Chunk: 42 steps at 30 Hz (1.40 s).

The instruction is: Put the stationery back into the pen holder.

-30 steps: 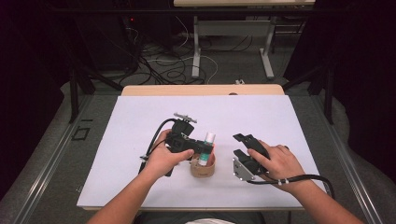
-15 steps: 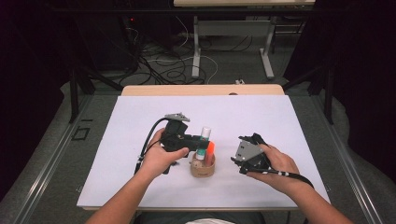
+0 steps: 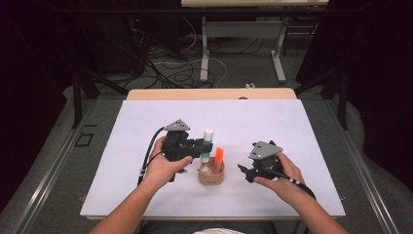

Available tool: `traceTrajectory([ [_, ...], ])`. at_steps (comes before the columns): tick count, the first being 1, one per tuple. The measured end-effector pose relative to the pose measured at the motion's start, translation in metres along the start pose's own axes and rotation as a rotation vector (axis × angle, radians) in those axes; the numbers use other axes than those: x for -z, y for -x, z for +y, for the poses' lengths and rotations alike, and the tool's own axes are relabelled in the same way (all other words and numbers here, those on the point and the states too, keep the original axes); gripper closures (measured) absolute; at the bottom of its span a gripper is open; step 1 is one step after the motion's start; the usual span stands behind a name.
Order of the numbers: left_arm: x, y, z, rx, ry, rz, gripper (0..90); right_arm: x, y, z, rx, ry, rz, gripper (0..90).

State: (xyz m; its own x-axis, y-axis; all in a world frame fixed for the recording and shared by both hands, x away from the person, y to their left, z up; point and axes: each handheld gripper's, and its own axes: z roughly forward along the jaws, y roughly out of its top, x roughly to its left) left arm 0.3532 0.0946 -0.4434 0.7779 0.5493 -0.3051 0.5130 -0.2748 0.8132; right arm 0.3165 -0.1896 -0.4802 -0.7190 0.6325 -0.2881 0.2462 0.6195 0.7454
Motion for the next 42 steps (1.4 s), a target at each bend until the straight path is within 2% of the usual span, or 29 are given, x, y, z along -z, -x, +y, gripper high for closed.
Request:
traceTrajectory([
  [3, -0.003, 0.000, -0.006, -0.003, 0.022, 0.007, 65.4, -0.003, 0.000, -0.005, -0.029, -0.025, 0.003, 13.2],
  [7, -0.008, -0.001, -0.015, -0.009, 0.058, 0.029, 65.4, -0.007, 0.002, -0.010, -0.099, 0.008, 0.025, 3.5],
  [9, -0.010, -0.001, -0.019, -0.012, 0.075, 0.036, 65.4, -0.007, 0.001, -0.012, -0.137, 0.012, 0.030, 1.5],
  [11, -0.012, -0.001, -0.022, -0.024, 0.093, 0.055, 65.4, -0.008, 0.001, -0.013, -0.152, 0.012, 0.028, 0.0],
  [16, -0.016, -0.002, -0.031, -0.033, 0.127, 0.072, 65.4, -0.010, -0.001, -0.017, -0.174, 0.015, 0.038, 0.0],
  [18, -0.018, -0.001, -0.035, -0.012, 0.138, 0.071, 65.4, -0.011, 0.000, -0.018, -0.168, 0.010, 0.038, 0.0],
  [20, -0.019, -0.003, -0.038, -0.024, 0.141, 0.080, 65.4, -0.012, 0.000, -0.019, -0.185, 0.011, 0.034, 0.0],
  [21, -0.020, -0.002, -0.040, -0.012, 0.150, 0.079, 65.4, -0.013, 0.000, -0.020, -0.186, 0.023, 0.039, 0.0],
  [22, -0.021, -0.003, -0.041, -0.015, 0.147, 0.081, 65.4, -0.012, 0.000, -0.020, -0.193, 0.009, 0.039, 0.0],
  [25, -0.023, -0.003, -0.045, 0.014, 0.164, 0.079, 65.4, -0.013, 0.000, -0.022, -0.197, 0.015, 0.038, 0.0],
  [30, -0.027, -0.005, -0.052, 0.027, 0.162, 0.073, 65.3, -0.014, -0.001, -0.024, -0.207, 0.004, 0.050, 0.0],
  [38, -0.031, -0.010, -0.059, 0.083, 0.163, 0.047, 65.3, -0.016, -0.002, -0.027, -0.211, -0.009, 0.061, 0.0],
  [42, -0.034, -0.011, -0.063, 0.088, 0.149, 0.037, 65.2, -0.018, -0.002, -0.029, -0.215, 0.000, 0.059, 0.0],
])
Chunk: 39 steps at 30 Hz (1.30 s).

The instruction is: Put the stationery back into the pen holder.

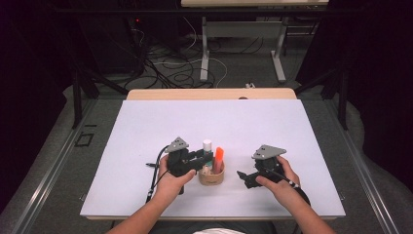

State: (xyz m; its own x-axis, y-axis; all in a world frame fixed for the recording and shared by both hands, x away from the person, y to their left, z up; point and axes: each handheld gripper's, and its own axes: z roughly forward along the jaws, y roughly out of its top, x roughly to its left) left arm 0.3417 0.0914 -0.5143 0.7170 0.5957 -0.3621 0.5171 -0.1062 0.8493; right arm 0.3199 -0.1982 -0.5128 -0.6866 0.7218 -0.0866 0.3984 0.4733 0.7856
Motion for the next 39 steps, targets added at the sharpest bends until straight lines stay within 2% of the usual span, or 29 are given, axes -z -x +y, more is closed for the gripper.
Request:
traceTrajectory([
  [6, -0.002, 0.000, -0.002, 0.005, -0.011, -0.014, 65.1, 0.000, 0.000, -0.001, -0.011, -0.015, 0.014, 0.0],
  [8, -0.002, -0.001, -0.002, 0.009, -0.011, -0.017, 65.0, -0.002, 0.000, -0.002, -0.010, 0.013, 0.016, 0.1],
  [9, -0.002, -0.001, -0.002, 0.011, -0.013, -0.018, 64.8, -0.001, 0.000, -0.002, -0.008, -0.015, 0.015, 0.2],
  [11, -0.002, -0.002, -0.002, 0.016, -0.017, -0.019, 64.5, -0.002, 0.000, -0.002, -0.007, -0.017, 0.013, 0.3],
  [16, -0.001, -0.003, -0.001, 0.026, -0.021, -0.030, 58.6, -0.002, 0.001, -0.002, -0.012, -0.020, 0.016, 0.7],
  [20, 0.000, -0.002, 0.002, 0.010, -0.022, -0.019, 56.2, -0.003, 0.000, -0.003, -0.018, -0.013, 0.015, 1.0],
  [22, 0.002, -0.001, 0.004, 0.007, -0.020, -0.014, 53.9, -0.003, 0.001, -0.003, -0.007, -0.016, 0.020, 1.0],
  [23, 0.003, -0.001, 0.005, 0.002, -0.021, -0.010, 52.7, -0.002, 0.001, -0.003, -0.019, -0.019, 0.015, 1.1],
  [27, 0.009, -0.001, 0.011, -0.003, -0.018, 0.008, 46.3, -0.003, 0.001, -0.004, -0.020, -0.025, 0.016, 1.2],
  [30, 0.015, -0.003, 0.017, -0.003, -0.016, 0.025, 41.2, -0.002, 0.002, -0.004, -0.026, -0.036, 0.017, 1.2],
  [34, 0.024, -0.009, 0.025, -0.010, -0.014, 0.041, 36.9, -0.002, 0.003, -0.005, -0.033, -0.019, 0.007, 1.2],
  [39, 0.034, -0.015, 0.029, 0.002, -0.001, 0.082, 33.7, -0.001, 0.005, -0.006, -0.040, -0.032, 0.006, 1.2],
])
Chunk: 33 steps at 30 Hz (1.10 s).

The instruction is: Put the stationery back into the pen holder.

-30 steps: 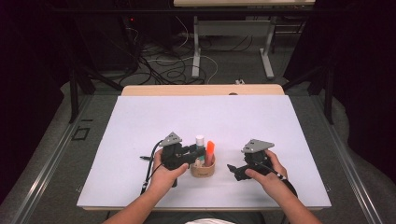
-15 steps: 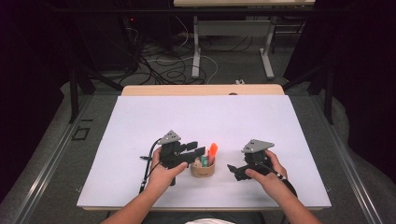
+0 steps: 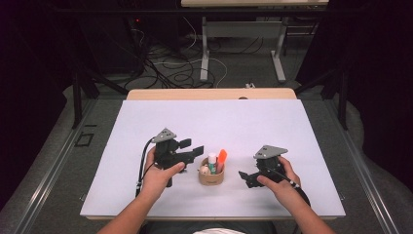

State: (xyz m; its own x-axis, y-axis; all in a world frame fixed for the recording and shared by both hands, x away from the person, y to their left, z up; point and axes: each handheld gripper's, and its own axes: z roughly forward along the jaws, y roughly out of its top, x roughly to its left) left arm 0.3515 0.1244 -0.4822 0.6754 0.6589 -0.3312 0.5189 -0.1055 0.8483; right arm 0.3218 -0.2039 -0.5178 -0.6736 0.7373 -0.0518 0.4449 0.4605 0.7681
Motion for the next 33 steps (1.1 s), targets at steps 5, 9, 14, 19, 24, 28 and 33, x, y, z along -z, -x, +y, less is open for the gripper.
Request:
traceTrajectory([
  [5, 0.010, -0.006, 0.006, -0.014, -0.010, 0.010, 33.0, 0.000, 0.001, -0.001, -0.008, 0.004, -0.006, 1.2],
  [9, 0.020, -0.011, 0.009, -0.005, 0.001, 0.031, 33.0, 0.000, 0.002, -0.001, -0.015, 0.004, -0.020, 1.1],
  [14, 0.028, -0.019, 0.010, 0.030, -0.015, 0.052, 32.9, -0.001, 0.004, -0.002, -0.025, -0.012, -0.014, 1.0],
  [19, 0.037, -0.025, 0.009, 0.114, -0.018, 0.068, 29.9, -0.001, 0.005, -0.003, -0.026, -0.009, -0.014, 1.0],
  [24, 0.043, -0.033, 0.008, 0.189, 0.014, 0.058, 22.3, -0.001, 0.005, -0.003, -0.027, -0.025, -0.008, 1.0],
  [28, 0.047, -0.039, 0.006, 0.204, 0.006, 0.062, 17.9, -0.002, 0.005, -0.003, -0.029, -0.013, -0.012, 1.0],
  [33, 0.053, -0.044, 0.004, 0.229, 0.012, 0.080, 15.9, -0.002, 0.005, -0.004, -0.030, -0.016, -0.014, 1.0],
])
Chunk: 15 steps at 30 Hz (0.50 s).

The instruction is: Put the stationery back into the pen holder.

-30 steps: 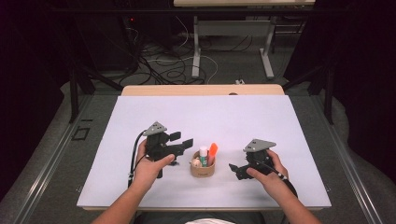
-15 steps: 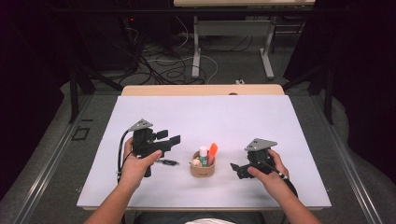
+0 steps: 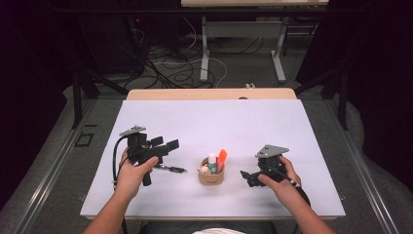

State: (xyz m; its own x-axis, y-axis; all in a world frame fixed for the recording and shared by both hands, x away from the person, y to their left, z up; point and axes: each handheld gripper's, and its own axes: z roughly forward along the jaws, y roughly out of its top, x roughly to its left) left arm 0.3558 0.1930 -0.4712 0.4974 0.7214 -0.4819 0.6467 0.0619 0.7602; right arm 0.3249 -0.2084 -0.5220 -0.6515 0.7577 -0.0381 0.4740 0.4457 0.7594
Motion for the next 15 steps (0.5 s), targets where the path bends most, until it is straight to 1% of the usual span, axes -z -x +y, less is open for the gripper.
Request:
traceTrajectory([
  [2, 0.001, -0.001, 0.000, 0.001, -0.012, -0.002, 16.0, 0.000, 0.000, 0.000, 0.003, 0.001, 0.007, 1.0],
  [3, 0.003, -0.002, 0.000, -0.020, -0.023, 0.013, 15.9, 0.000, 0.000, 0.000, 0.004, 0.001, 0.007, 1.0],
  [4, 0.004, -0.003, 0.000, -0.017, -0.031, 0.026, 15.9, 0.000, -0.001, 0.000, 0.002, 0.002, 0.006, 1.0],
  [6, 0.006, -0.006, 0.001, -0.046, -0.041, 0.043, 16.0, -0.001, 0.000, 0.000, 0.004, 0.001, 0.005, 1.0],
  [7, 0.007, -0.007, 0.001, -0.044, -0.046, 0.053, 16.0, -0.001, 0.000, 0.000, 0.008, 0.006, 0.006, 1.0],
  [9, 0.010, -0.008, 0.002, -0.105, -0.073, 0.086, 17.3, -0.002, 0.000, 0.000, 0.005, 0.006, 0.010, 1.0],
  [11, 0.011, -0.008, 0.002, -0.169, -0.084, 0.128, 18.3, -0.002, 0.000, -0.001, 0.003, 0.004, 0.009, 1.0],
  [12, 0.012, -0.008, 0.002, -0.213, -0.091, 0.145, 18.6, -0.001, 0.000, 0.000, 0.005, -0.009, 0.010, 1.1],
  [13, 0.011, -0.008, 0.002, -0.244, -0.096, 0.156, 19.8, -0.001, 0.000, 0.000, 0.004, -0.006, 0.010, 1.0],
  [14, 0.012, -0.008, 0.003, -0.289, -0.118, 0.168, 20.5, -0.001, 0.000, 0.000, 0.003, -0.006, 0.011, 1.1],
  [15, 0.012, -0.007, 0.002, -0.319, -0.120, 0.173, 20.5, -0.002, -0.001, 0.000, 0.002, 0.003, 0.011, 1.0],
])
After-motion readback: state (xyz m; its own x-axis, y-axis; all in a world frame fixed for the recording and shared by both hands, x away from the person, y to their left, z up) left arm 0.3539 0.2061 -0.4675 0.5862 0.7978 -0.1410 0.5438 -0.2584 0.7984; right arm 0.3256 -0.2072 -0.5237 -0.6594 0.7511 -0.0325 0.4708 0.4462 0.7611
